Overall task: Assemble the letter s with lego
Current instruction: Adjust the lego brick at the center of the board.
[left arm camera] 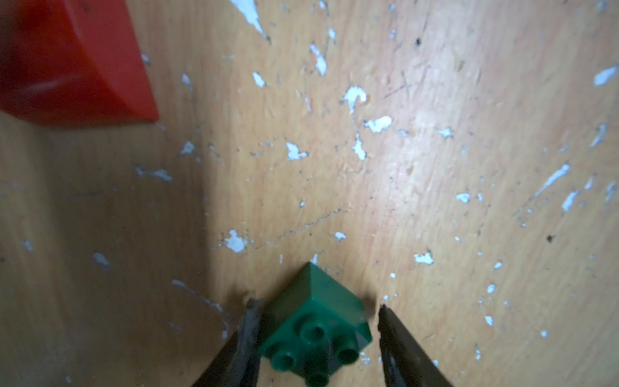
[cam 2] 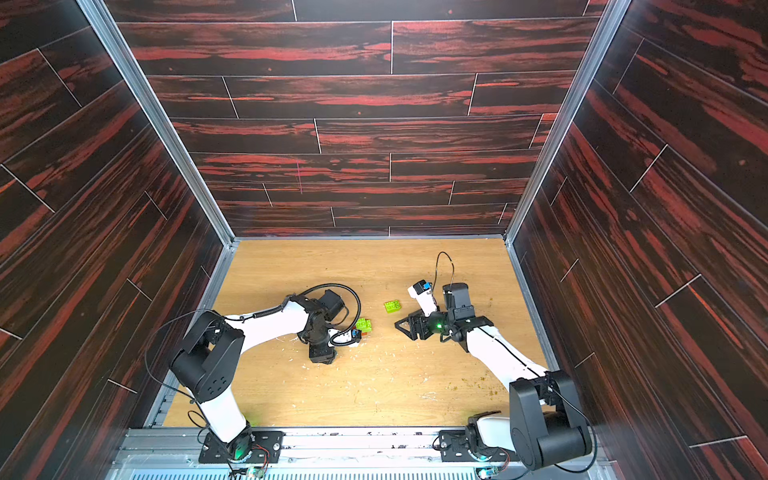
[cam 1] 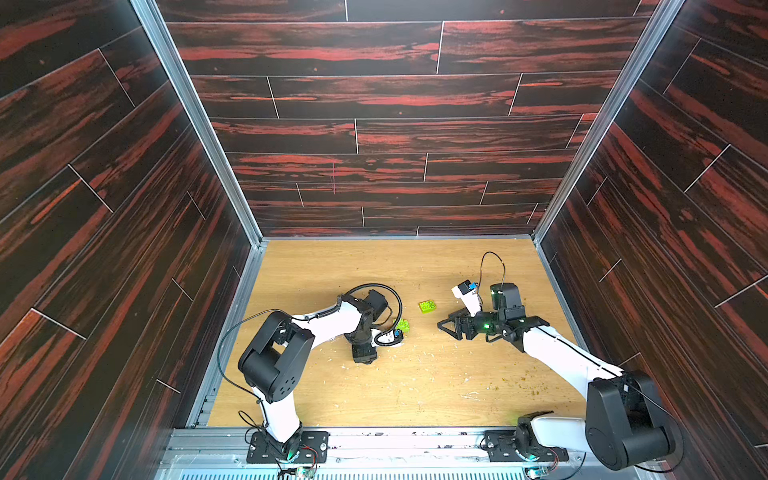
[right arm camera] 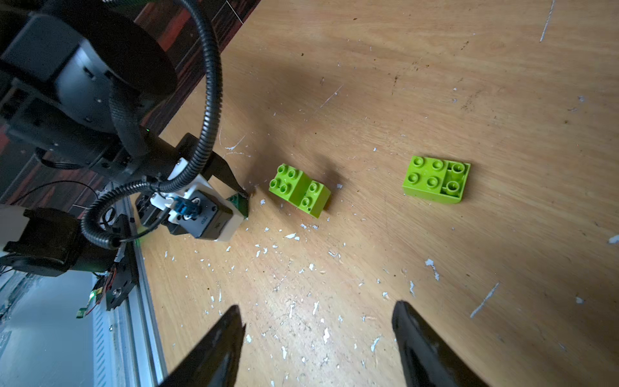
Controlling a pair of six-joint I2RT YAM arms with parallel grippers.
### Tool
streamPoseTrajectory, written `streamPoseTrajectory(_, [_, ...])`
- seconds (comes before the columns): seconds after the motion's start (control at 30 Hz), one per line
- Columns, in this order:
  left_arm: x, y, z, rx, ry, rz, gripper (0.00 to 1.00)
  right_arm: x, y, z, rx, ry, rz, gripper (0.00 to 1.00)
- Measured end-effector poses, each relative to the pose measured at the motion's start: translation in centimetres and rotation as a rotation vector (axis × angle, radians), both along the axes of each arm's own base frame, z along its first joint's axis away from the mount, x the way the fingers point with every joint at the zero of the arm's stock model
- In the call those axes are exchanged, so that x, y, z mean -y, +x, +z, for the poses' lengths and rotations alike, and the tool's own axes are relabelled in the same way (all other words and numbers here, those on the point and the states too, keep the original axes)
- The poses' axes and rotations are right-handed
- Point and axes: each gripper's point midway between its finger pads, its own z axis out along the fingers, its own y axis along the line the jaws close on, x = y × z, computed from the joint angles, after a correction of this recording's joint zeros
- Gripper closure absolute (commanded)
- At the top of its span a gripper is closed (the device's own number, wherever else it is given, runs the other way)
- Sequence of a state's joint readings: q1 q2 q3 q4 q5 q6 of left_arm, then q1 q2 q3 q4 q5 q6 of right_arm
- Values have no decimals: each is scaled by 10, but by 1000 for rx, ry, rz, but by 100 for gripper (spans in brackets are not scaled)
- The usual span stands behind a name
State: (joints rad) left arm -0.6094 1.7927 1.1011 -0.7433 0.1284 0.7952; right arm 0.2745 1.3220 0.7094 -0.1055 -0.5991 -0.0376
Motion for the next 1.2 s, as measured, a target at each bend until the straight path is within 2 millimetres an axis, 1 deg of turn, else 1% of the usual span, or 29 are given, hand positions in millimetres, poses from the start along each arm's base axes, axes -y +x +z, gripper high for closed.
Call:
streamPoseTrajectory(0.13, [0, -2, 5, 5, -2, 11, 43, 0, 0, 0, -1, 1, 1, 27])
streamPoseTrajectory(0.23, [1, -3, 11, 20, -15, 21, 50, 0, 0, 0, -2, 2, 2, 27])
streamPoseTrajectory(0.4, [1, -2, 13, 30, -16, 20, 51, 0, -1, 0, -3, 2, 3, 27])
streamPoseTrajectory(0.47, [0, -2, 12, 31, -13, 20, 50, 0, -1, 0, -4, 3, 3, 27])
streamPoseTrajectory(0.57, [0, -2, 11, 29, -6, 16, 44, -1, -1, 0, -5, 4, 5, 27])
streamPoseTrajectory(0.67, [0, -3, 11, 28, -6, 14, 40, -1, -2, 0, -8, 4, 6, 27])
streamPoseTrajectory(0.77, [1, -4, 11, 28, -7, 12, 40, -1, -2, 0, -8, 6, 7, 27])
streamPoseTrajectory(0.93, [2, -5, 8, 21, -2, 6, 45, -1, -2, 0, -9, 7, 8, 27])
streamPoseTrajectory(1.07, [0, -6, 2, 4, 14, 4, 45, -1, -2, 0, -9, 8, 9, 27])
streamPoseTrajectory(1.2, [-2, -7, -2, -3, 28, 1, 52, -1, -3, 0, -9, 8, 10, 27])
